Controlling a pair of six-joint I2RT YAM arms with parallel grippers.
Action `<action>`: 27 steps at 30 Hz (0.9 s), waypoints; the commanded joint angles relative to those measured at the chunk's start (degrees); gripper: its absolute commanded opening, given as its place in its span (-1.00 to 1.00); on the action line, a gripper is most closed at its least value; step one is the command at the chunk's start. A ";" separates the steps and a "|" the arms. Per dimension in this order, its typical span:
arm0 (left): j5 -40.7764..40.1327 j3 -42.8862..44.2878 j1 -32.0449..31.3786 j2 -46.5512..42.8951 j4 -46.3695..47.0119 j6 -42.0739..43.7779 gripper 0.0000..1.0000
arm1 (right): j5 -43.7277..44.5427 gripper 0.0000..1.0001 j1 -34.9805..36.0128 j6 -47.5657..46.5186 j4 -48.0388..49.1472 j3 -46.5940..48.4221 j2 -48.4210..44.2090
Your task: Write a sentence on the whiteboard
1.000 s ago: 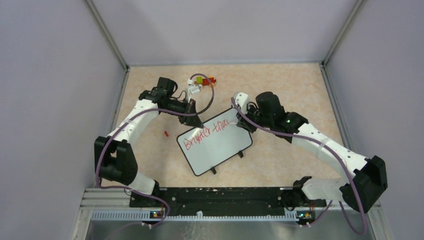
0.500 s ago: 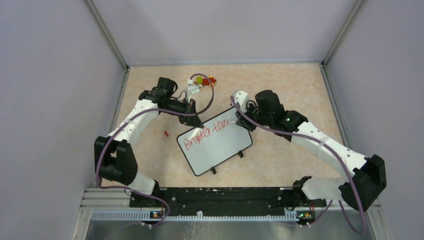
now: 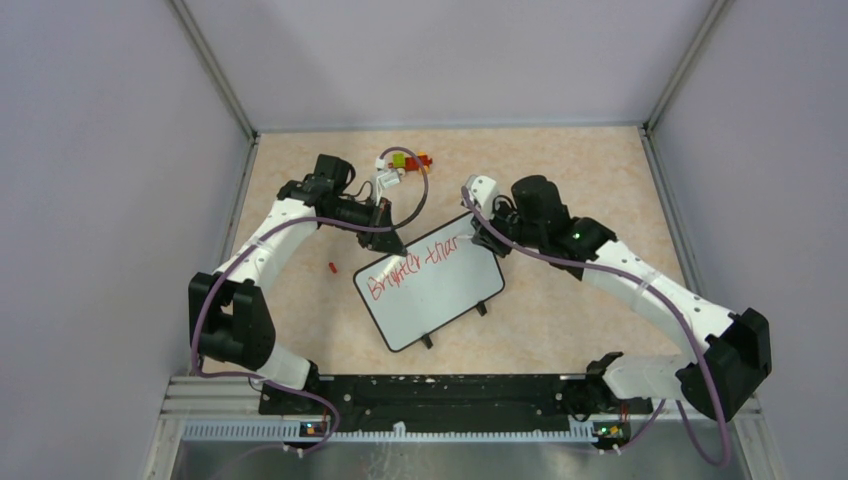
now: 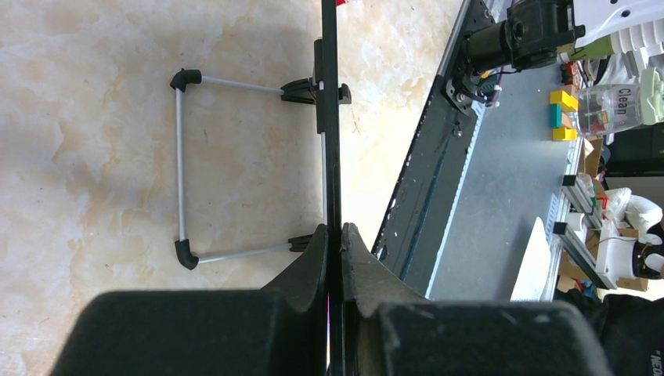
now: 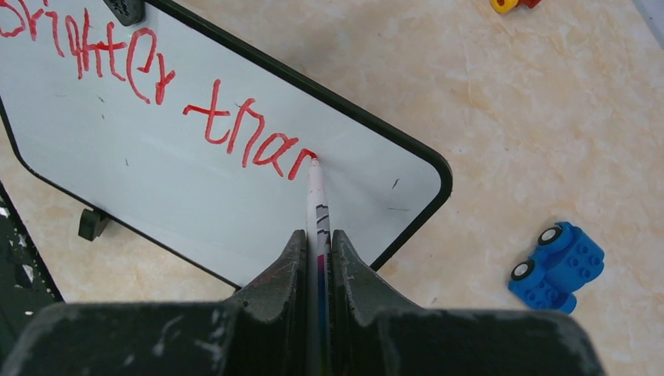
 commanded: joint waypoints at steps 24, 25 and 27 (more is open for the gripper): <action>1.40 -0.96 -0.72 0.96 -0.90 1.18 -1.00 | -3.76 -1.00 -0.46 -2.64 -3.23 -2.93 -3.23; 1.43 -0.89 -0.73 0.96 -0.93 1.10 -1.00 | -3.98 -1.00 -0.23 -2.91 -3.51 -2.68 -3.39; 1.48 -0.88 -0.72 0.84 -0.93 1.10 -1.00 | -4.38 -1.00 -0.12 -2.98 -3.89 -1.86 -3.92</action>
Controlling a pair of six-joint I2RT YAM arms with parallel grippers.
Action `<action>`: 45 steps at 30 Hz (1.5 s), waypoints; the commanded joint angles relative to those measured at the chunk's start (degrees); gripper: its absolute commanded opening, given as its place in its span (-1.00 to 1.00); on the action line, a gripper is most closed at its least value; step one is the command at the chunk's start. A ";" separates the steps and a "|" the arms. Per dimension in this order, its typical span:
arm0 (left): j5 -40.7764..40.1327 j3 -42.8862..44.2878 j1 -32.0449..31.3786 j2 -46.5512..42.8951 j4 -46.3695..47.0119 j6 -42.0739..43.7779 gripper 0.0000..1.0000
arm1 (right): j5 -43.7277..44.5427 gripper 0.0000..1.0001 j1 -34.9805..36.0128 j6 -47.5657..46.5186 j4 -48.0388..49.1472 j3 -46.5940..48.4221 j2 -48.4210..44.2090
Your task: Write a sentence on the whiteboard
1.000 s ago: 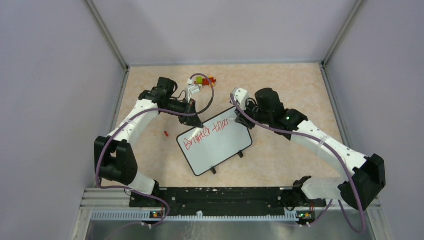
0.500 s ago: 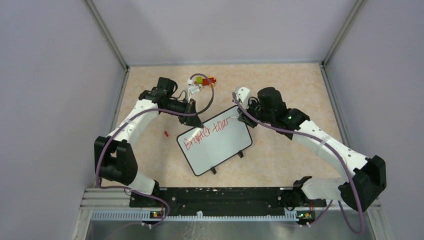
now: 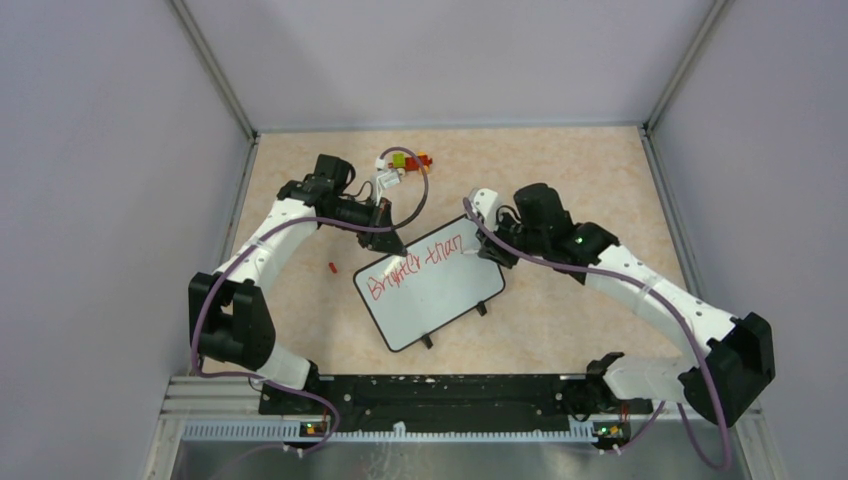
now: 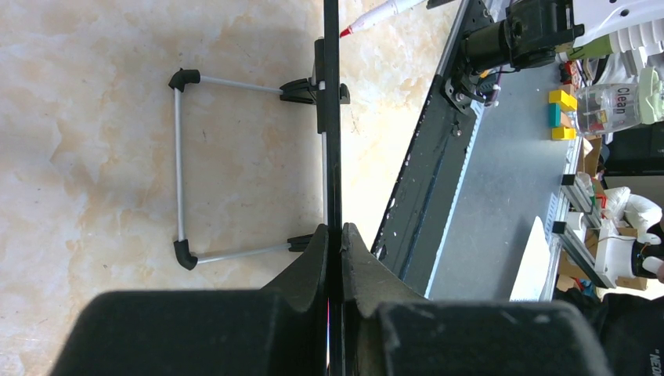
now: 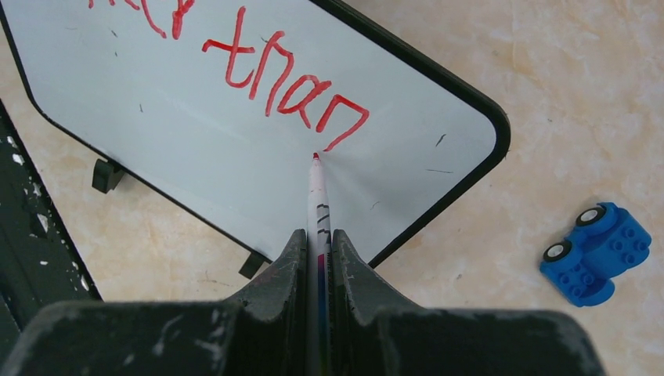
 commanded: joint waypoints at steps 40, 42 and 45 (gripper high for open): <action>0.17 -1.75 -1.42 1.34 -0.60 1.80 -0.61 | 11.74 -1.00 31.65 4.15 26.13 -4.14 7.97; 0.10 -1.84 -1.51 1.37 -0.48 1.69 -0.71 | 12.95 -1.00 32.37 4.19 26.47 -3.63 8.56; -0.05 -1.97 -1.64 1.39 -0.19 1.36 -0.88 | 13.59 -1.00 32.70 4.72 26.30 -2.64 9.13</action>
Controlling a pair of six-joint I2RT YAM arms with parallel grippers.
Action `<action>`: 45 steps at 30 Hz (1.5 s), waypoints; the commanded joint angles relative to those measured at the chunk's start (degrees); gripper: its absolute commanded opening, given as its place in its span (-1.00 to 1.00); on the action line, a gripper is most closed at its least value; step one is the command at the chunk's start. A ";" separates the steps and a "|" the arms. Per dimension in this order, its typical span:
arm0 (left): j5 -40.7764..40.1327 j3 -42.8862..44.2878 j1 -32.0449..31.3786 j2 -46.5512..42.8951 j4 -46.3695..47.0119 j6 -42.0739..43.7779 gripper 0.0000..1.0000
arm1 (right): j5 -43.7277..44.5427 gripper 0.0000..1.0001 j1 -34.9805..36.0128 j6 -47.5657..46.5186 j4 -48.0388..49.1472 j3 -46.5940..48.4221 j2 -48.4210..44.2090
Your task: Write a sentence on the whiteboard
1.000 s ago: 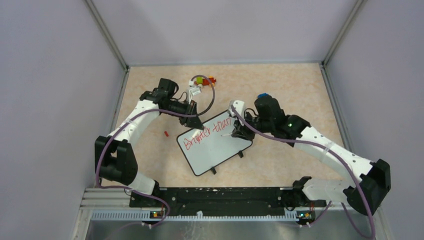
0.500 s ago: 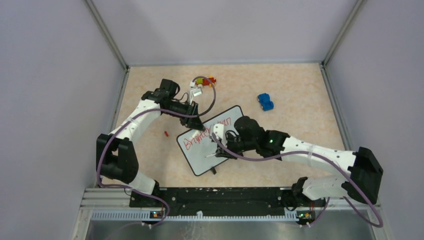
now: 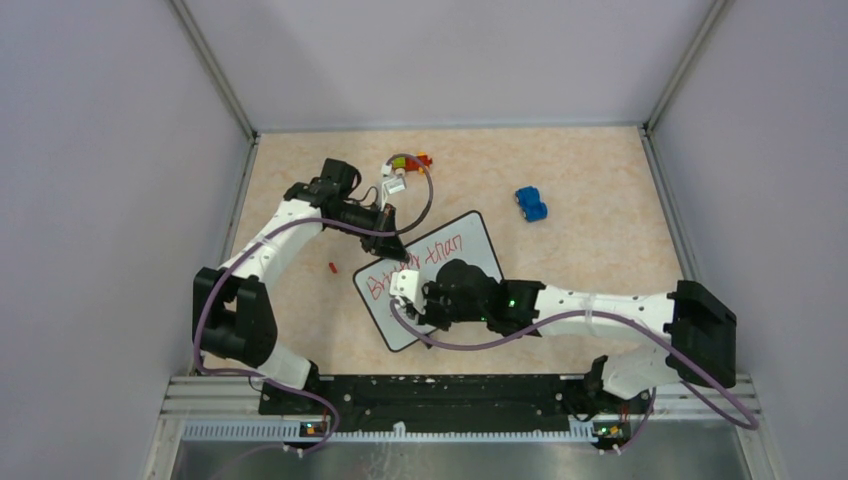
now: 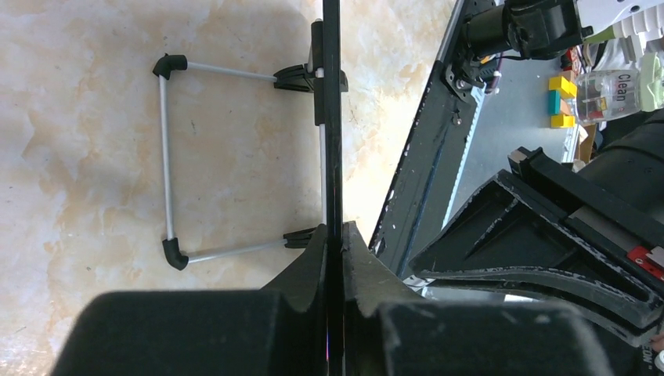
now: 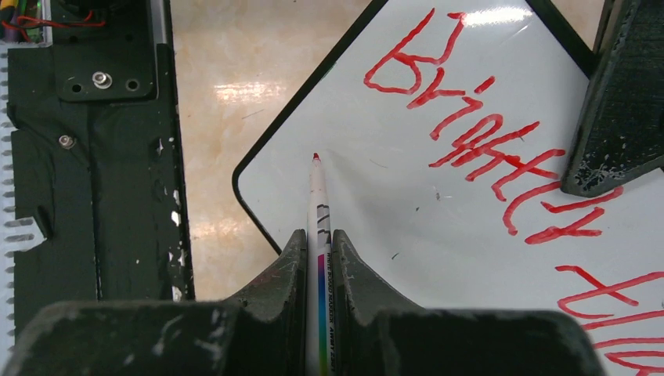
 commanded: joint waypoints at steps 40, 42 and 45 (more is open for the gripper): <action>-0.89 -1.27 -0.60 -0.97 -0.18 0.32 -1.00 | 6.75 -1.00 1.55 -0.37 1.42 6.30 3.31; -0.92 -1.40 -0.63 -1.10 -0.23 0.33 -1.00 | 6.35 -1.00 1.38 -0.48 0.81 5.92 3.16; -0.92 -1.38 -0.54 -1.24 -0.21 0.40 -1.00 | 5.85 -1.00 1.37 -0.83 -0.12 5.23 3.08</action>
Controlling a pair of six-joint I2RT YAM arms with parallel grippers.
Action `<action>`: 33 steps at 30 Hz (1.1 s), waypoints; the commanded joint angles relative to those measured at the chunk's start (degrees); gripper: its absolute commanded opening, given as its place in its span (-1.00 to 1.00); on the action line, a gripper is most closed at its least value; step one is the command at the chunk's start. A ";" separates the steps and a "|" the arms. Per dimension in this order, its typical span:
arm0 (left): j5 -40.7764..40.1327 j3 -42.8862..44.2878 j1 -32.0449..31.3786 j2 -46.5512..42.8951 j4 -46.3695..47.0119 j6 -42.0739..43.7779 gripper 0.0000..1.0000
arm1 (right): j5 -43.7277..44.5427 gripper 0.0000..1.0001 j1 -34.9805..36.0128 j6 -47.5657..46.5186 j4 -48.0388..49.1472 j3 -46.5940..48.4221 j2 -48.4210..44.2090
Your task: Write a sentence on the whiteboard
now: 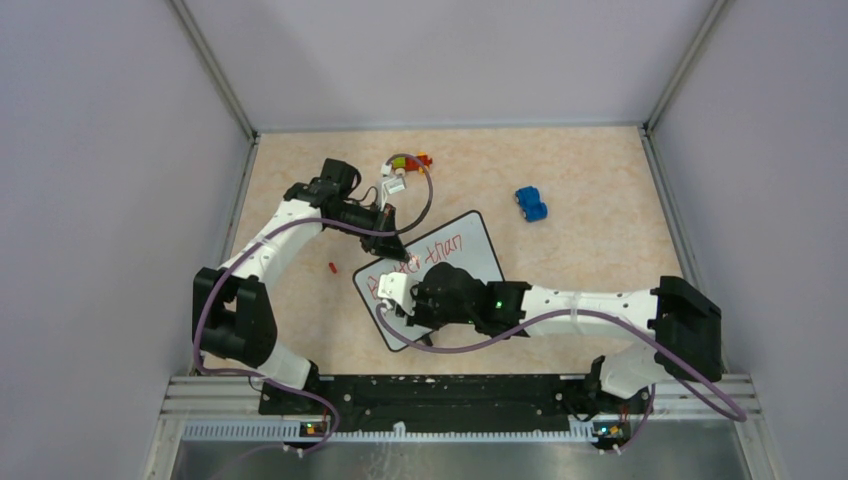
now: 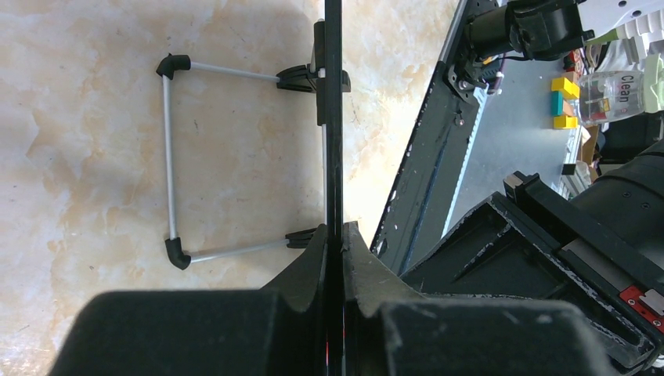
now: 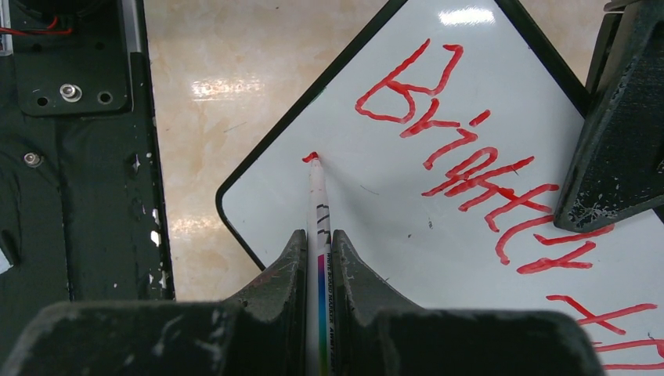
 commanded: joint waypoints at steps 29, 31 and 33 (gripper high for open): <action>-0.59 -1.09 -0.61 -0.72 -0.57 0.69 -1.00 | -0.21 -1.00 -2.84 0.43 -2.15 3.39 -2.58; -0.57 -1.04 -0.65 -0.65 -0.55 0.70 -1.00 | -0.18 -1.00 -2.78 0.35 -2.18 3.69 -2.54; -0.59 -0.99 -0.60 -0.64 -0.60 0.68 -1.00 | 0.04 -1.00 -2.87 0.19 -2.28 4.06 -2.63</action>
